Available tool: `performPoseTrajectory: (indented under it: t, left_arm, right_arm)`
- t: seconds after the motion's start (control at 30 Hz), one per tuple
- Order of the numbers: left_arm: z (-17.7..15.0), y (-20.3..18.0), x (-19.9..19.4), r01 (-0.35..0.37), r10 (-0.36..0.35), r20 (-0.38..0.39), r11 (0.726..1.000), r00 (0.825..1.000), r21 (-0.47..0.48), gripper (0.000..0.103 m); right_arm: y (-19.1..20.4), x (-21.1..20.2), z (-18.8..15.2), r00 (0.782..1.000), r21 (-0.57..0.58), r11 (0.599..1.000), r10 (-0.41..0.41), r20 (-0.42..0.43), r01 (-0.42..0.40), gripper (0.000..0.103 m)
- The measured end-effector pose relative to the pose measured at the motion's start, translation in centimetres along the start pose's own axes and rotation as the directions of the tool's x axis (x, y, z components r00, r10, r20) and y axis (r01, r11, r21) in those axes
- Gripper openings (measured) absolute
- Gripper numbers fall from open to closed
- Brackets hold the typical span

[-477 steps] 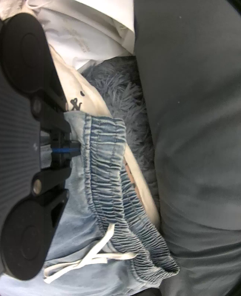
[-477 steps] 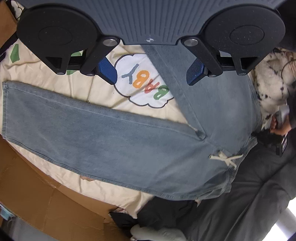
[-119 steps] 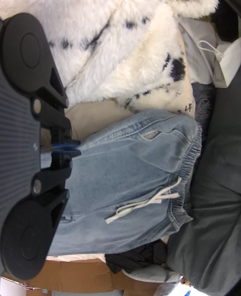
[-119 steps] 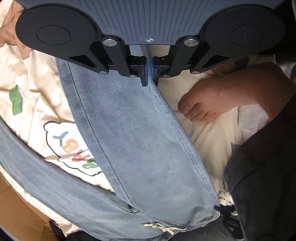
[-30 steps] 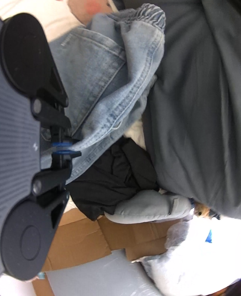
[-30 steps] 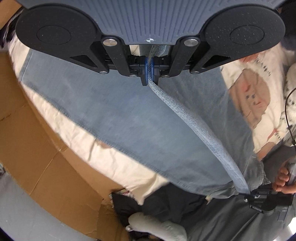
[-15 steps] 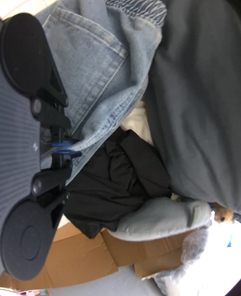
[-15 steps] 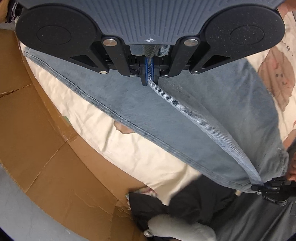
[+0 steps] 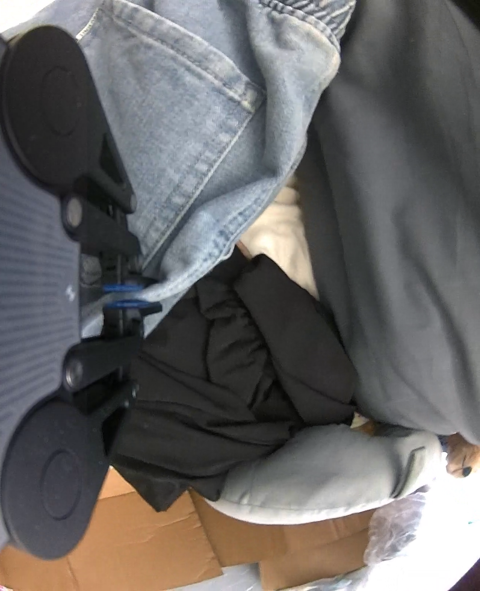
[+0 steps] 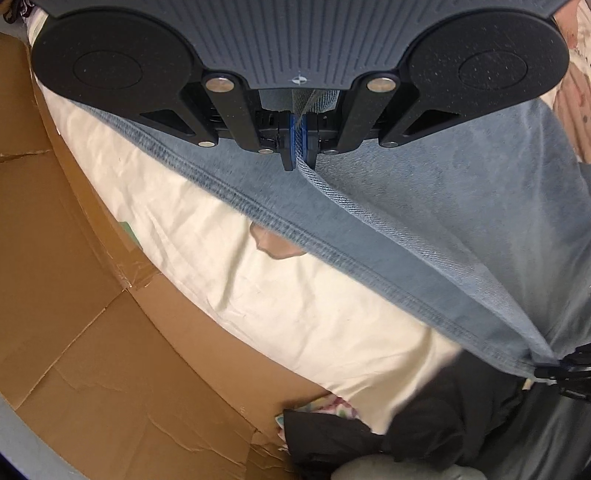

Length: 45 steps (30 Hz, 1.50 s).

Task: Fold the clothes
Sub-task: 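Lift the pinched seam with the right gripper while the left gripper lifts the waistband, then lay the jeans side down and open both grippers to release it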

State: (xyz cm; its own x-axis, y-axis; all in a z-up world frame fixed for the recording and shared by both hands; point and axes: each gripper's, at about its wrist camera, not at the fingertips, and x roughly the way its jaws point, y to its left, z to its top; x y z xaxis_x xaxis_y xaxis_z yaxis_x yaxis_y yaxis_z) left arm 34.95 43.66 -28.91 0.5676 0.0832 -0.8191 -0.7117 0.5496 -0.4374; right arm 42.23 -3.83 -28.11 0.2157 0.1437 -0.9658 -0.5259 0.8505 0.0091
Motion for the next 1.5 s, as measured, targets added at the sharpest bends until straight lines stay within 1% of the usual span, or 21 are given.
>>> performPoseTrajectory:
  t: [0.1, 0.13, 0.2, 0.23, 0.27, 0.33, 0.4, 0.5, 0.57, 0.6, 0.63, 0.67, 0.8, 0.87, 0.93, 1.03, 1.1, 1.2, 1.3, 1.4, 1.5]
  left_arm:
    - [0.6, -0.4, 0.6, -0.009, 0.009, -0.003, 1.0, 1.0, 0.007, 0.007]
    - [0.8, -0.4, 0.9, -0.015, 0.015, -0.012, 1.0, 1.0, 0.01, 0.01]
    - [1.2, -0.4, 1.9, -0.031, 0.031, -0.045, 0.999, 0.999, 0.009, 0.012]
    - [1.2, -0.3, 1.9, -0.028, 0.028, -0.048, 1.0, 0.998, 0.002, 0.013]
    - [1.2, -0.4, 1.7, -0.022, 0.022, -0.046, 1.0, 0.999, 0.003, 0.013]
    - [1.1, -0.6, 1.0, -0.007, 0.008, -0.037, 1.0, 0.999, 0.013, 0.025]
    - [0.8, -1.0, -0.2, 0.014, -0.013, -0.008, 0.999, 1.0, 0.046, 0.033]
    - [0.4, -1.6, -1.8, 0.047, -0.049, 0.018, 0.993, 0.999, 0.112, 0.033]
    - [-0.1, -2.0, -2.0, 0.052, -0.054, 0.008, 0.986, 0.999, 0.158, 0.033]
    - [-0.5, -2.3, -1.8, 0.051, -0.051, -0.005, 0.982, 0.999, 0.181, 0.033]
    - [-0.7, -2.6, -1.3, 0.049, -0.046, -0.017, 0.978, 0.999, 0.202, 0.033]
    - [-1.0, -2.9, -0.8, 0.043, -0.038, -0.029, 0.974, 0.999, 0.222, 0.033]
    - [-1.7, -3.0, 1.8, 0.026, -0.012, -0.054, 0.964, 0.998, 0.263, 0.033]
    - [-1.6, -2.8, 3.1, 0.021, -0.005, -0.062, 0.966, 0.998, 0.259, 0.033]
    - [-1.5, -2.8, 3.9, 0.018, 0.0, -0.071, 0.966, 0.997, 0.257, 0.033]
    - [-1.7, -2.9, 3.8, 0.016, 0.003, -0.069, 0.963, 0.998, 0.269, 0.033]
    - [-2.0, -2.9, 3.3, 0.03, -0.01, -0.07, 0.957, 0.997, 0.288, 0.033]
    - [-2.6, -2.6, 2.8, 0.068, -0.043, -0.093, 0.956, 0.995, 0.286, 0.033]
    - [-3.8, -2.6, 2.2, 0.103, -0.073, -0.116, 0.952, 0.991, 0.287, 0.033]
    - [-5.2, -2.7, 1.3, 0.125, -0.093, -0.121, 0.946, 0.988, 0.299, 0.033]
    - [-7.2, -2.9, 0.7, 0.159, -0.12, -0.145, 0.942, 0.982, 0.294, 0.034]
  right_arm:
    - [-0.5, 1.2, 1.0, 1.0, 0.011, 1.0, -0.005, -0.008, 0.005, 0.001]
    - [-0.7, 1.6, 1.3, 1.0, 0.015, 1.0, -0.007, -0.011, 0.007, 0.001]
    - [-1.2, 2.7, 1.7, 1.0, 0.036, 0.999, -0.006, -0.021, 0.007, 0.001]
    - [-1.5, 3.4, 1.8, 1.0, 0.05, 0.999, -0.005, -0.027, 0.006, 0.001]
    - [-1.6, 4.0, 1.9, 0.999, 0.055, 0.998, -0.01, -0.031, 0.011, 0.002]
    - [-1.5, 4.6, 1.8, 0.999, 0.064, 0.998, -0.019, -0.036, 0.021, 0.002]
    - [-1.5, 5.1, 1.7, 0.999, 0.073, 0.997, -0.024, -0.036, 0.026, 0.003]
    - [-1.7, 5.4, 1.6, 0.999, 0.086, 0.996, -0.022, -0.028, 0.024, 0.004]
    - [-1.8, 5.4, 1.6, 0.999, 0.085, 0.996, -0.028, -0.025, 0.03, 0.007]
    - [-1.9, 5.4, 1.6, 0.999, 0.091, 0.995, -0.026, -0.024, 0.028, 0.007]
    - [-2.0, 5.4, 1.6, 0.999, 0.099, 0.995, -0.025, -0.024, 0.027, 0.01]
    - [-2.1, 5.3, 1.6, 0.999, 0.114, 0.993, -0.034, -0.024, 0.036, 0.023]
    - [-2.6, 4.2, 1.4, 0.998, 0.184, 0.981, -0.052, -0.021, 0.055, 0.034]
    - [-2.7, 3.4, 1.2, 0.998, 0.211, 0.975, -0.06, -0.021, 0.063, 0.045]
    - [-2.7, 2.3, 1.0, 0.998, 0.239, 0.969, -0.066, -0.02, 0.069, 0.05]
    - [-2.6, 0.5, 0.4, 0.997, 0.281, 0.957, -0.074, -0.011, 0.074, 0.05]
    - [-2.4, -0.8, -0.4, 0.996, 0.31, 0.947, -0.083, -0.006, 0.081, 0.05]
    - [-2.1, -2.4, -1.7, 0.995, 0.327, 0.94, -0.1, -0.012, 0.098, 0.05]
    - [-1.8, -4.4, -2.8, 0.991, 0.327, 0.936, -0.135, -0.004, 0.128, 0.05]
    - [-1.6, -6.2, -4.0, 0.988, 0.32, 0.939, -0.15, 0.047, 0.127, 0.05]
    - [-1.3, -8.1, -5.7, 0.983, 0.315, 0.94, -0.164, 0.085, 0.13, 0.05]
